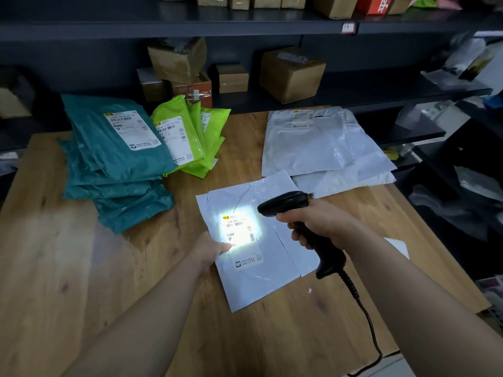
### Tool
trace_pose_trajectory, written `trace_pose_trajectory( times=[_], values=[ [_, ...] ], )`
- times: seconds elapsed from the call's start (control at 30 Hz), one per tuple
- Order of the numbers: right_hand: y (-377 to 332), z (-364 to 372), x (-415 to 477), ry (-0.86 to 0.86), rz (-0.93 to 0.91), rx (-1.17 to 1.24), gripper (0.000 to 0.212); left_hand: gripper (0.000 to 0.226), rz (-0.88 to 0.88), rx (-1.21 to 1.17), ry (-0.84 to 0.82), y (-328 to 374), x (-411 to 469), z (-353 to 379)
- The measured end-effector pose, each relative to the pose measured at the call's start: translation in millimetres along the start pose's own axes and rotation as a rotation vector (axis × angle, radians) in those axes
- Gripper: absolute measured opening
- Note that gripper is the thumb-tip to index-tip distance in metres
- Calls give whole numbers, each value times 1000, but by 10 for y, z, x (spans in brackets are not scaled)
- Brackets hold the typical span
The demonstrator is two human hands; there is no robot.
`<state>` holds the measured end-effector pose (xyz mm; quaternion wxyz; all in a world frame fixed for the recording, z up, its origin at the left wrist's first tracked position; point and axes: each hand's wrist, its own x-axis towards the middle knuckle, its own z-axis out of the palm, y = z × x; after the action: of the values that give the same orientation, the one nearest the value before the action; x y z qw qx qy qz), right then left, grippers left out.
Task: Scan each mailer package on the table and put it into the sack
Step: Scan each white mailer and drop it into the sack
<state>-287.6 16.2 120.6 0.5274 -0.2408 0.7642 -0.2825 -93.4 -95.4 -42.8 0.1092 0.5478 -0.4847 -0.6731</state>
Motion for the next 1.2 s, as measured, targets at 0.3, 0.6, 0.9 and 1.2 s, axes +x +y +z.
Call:
trace_pose_trajectory(
  times=[0.3,0.6,0.9,1.2],
  values=[
    [44,12,-16,39,-13,25,30,38,15,-70,-3,-35,-6,4],
    [173,-48,-71,88,-142,210,28,23,106,-274,-32,187,-423,-134],
    [306,529,66,-148,-158,434,28,29,234,-364,64,360,-1478,-700],
    [269,1583,-170,-435,-88,354,30,38,335,-564,364,25,-2680,-1548]
  ],
)
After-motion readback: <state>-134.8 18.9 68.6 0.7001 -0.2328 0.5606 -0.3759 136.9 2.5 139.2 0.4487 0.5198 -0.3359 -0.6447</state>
